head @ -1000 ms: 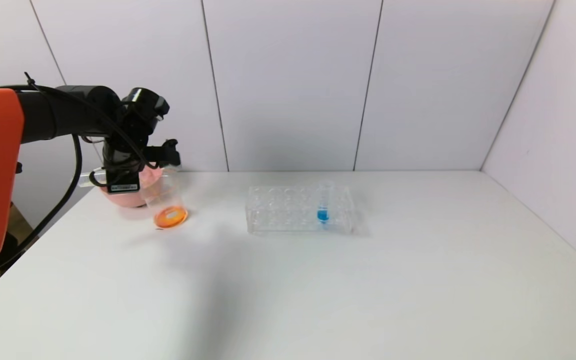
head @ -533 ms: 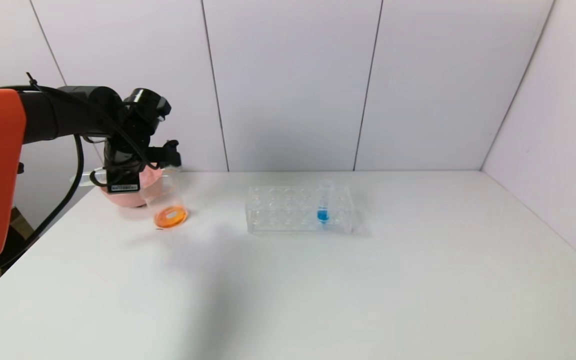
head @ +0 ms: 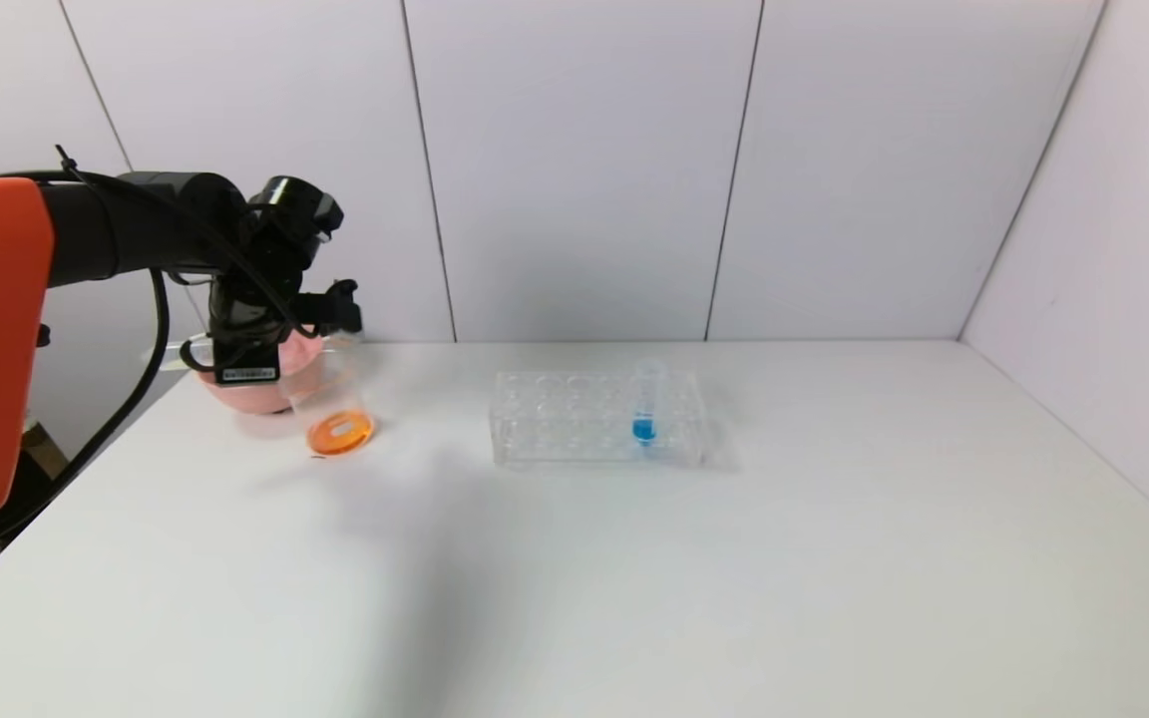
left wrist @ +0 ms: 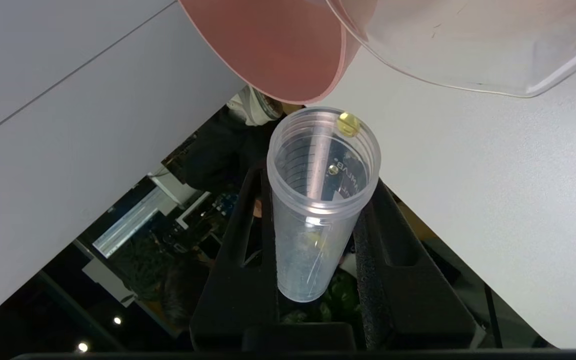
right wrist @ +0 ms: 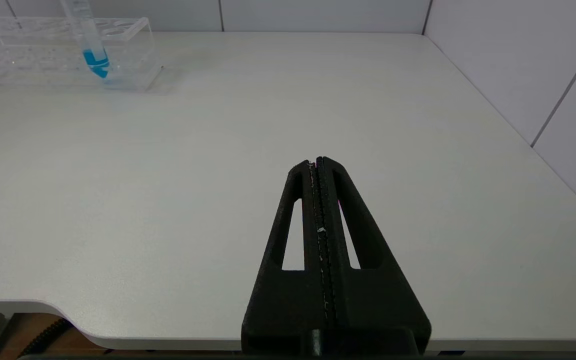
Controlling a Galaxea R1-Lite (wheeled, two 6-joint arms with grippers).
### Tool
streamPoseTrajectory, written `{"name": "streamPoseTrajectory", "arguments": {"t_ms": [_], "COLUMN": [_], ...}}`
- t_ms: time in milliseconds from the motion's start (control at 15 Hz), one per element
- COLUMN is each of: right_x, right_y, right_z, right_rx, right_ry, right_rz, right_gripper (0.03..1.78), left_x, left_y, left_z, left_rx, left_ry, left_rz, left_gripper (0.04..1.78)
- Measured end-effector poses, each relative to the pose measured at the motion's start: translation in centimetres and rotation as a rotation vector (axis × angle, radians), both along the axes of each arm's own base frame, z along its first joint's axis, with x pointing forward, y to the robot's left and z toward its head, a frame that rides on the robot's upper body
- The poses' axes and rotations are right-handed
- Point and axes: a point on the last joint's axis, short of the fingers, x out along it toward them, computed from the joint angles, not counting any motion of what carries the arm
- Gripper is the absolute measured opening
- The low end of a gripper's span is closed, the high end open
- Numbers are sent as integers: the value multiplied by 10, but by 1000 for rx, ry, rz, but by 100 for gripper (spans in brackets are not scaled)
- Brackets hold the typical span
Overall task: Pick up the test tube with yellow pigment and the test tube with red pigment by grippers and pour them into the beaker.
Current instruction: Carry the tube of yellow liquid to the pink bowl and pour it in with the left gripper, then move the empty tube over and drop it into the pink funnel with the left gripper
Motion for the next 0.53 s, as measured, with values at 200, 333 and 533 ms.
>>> {"name": "streamPoseTrajectory", "arguments": {"t_ms": [200,333,533], "right_x": [0,0,0], "right_y": [0,0,0], "right_z": [0,0,0], "right_rx": [0,0,0], "right_ry": [0,0,0], "right_rz": [0,0,0], "right_gripper": [11,11,11], "left_x": [0,0,0], "left_y": [-2,-1,-2], "left_z": [0,0,0], "left_rx": [4,6,2], "left_ry": [-1,-1,-3], "left_rz": [-1,0,-2], "left_gripper": [45,45,45]}}
